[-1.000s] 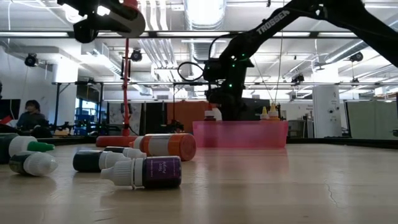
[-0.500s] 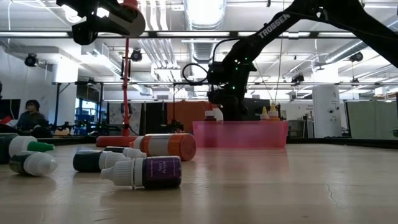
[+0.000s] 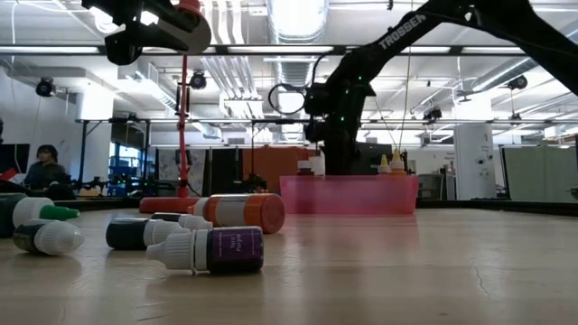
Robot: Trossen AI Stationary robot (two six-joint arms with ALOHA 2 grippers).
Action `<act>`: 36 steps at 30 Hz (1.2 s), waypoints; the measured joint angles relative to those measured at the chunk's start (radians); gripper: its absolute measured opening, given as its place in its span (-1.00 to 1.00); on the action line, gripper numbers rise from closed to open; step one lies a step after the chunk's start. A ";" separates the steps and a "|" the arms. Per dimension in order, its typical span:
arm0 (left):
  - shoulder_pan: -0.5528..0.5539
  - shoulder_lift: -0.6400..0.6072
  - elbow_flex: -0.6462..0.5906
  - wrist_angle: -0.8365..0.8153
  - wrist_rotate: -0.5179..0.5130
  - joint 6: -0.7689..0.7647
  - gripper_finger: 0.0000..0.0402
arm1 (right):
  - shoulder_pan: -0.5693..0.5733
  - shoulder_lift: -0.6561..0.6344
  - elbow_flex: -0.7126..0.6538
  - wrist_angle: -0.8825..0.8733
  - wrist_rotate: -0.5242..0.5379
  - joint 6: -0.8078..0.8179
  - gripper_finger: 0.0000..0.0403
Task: Pick & Place food coloring
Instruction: Put the large orange food coloring bottle into the red bin
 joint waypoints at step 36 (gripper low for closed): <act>-0.003 0.409 -0.100 -0.086 0.291 0.697 -0.38 | 0.370 -0.279 -0.142 -0.180 -0.132 -0.129 -0.33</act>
